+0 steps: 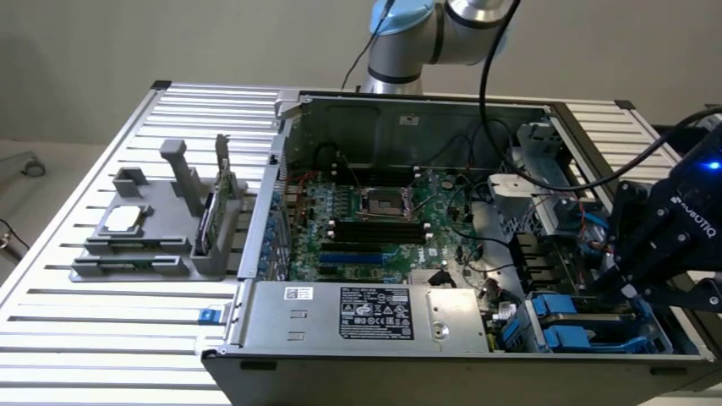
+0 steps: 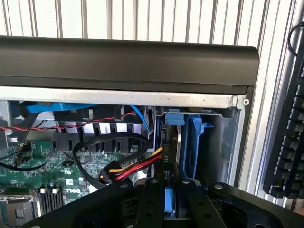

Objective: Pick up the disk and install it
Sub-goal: 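Insert the first disk wire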

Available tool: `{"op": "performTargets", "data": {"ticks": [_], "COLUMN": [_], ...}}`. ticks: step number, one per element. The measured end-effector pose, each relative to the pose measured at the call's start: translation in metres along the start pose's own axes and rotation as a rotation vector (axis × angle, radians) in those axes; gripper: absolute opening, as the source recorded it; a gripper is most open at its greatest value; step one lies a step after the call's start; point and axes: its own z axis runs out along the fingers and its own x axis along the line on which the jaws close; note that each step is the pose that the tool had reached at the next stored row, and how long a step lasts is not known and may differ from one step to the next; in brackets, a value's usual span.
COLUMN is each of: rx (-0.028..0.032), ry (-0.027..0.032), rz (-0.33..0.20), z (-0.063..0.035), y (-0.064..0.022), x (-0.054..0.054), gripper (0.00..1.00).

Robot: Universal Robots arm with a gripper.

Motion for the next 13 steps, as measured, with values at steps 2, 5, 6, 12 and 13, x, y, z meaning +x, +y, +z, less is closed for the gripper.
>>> {"op": "performTargets", "data": {"ticks": [2,5,6,12,13], "rx": [0.0,0.0001,0.0001,0.0002,0.0002], "ry": [0.0004,0.0008,0.0009,0.0016,0.0016], "rz": [0.002,0.006,0.008,0.012,0.012], "z": [0.0004,0.0013,0.0015,0.0027,0.0029], "y": [0.0006,0.0008,0.001,0.0023,0.0025], "x": [0.0,0.0,-0.0001,0.0,0.0], "gripper": [0.16,0.16,0.16,0.16,0.16]}}
